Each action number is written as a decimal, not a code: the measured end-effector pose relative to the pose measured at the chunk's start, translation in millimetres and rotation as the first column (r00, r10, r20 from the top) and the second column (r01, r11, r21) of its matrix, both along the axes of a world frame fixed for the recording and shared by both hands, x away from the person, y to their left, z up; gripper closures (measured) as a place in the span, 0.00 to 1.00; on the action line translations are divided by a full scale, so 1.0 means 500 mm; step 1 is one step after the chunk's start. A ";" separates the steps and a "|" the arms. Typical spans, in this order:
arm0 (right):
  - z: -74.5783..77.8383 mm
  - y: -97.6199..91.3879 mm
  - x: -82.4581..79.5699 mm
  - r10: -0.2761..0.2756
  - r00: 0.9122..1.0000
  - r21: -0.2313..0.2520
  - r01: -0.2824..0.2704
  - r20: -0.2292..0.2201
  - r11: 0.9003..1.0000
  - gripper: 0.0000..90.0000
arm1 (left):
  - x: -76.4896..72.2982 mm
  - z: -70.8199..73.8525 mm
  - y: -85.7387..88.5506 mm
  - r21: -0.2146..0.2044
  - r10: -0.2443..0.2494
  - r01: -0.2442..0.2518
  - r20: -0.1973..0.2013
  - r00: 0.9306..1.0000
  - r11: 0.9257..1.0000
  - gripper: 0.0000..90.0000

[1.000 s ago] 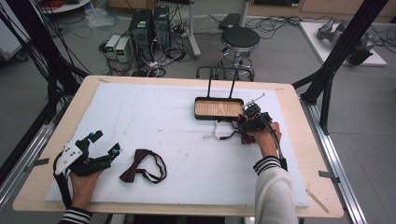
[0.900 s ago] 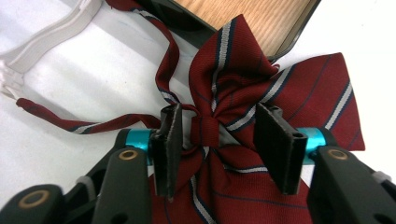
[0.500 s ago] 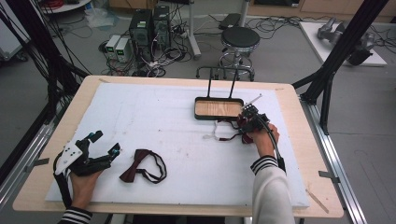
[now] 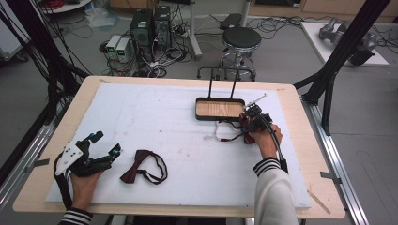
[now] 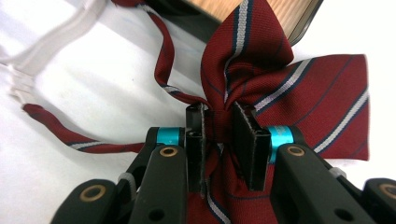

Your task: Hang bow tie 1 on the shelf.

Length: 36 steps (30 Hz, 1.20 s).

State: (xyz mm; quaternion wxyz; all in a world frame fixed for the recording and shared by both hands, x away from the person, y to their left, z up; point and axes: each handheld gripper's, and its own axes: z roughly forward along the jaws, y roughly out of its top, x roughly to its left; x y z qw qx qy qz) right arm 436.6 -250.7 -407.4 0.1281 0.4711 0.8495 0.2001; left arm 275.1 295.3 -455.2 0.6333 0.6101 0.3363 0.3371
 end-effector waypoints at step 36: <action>0.122 -0.057 -0.096 -0.134 0.903 0.333 -0.012 0.409 0.943 0.84 | -0.001 0.000 -0.001 0.002 0.000 0.000 0.001 1.000 1.000 0.17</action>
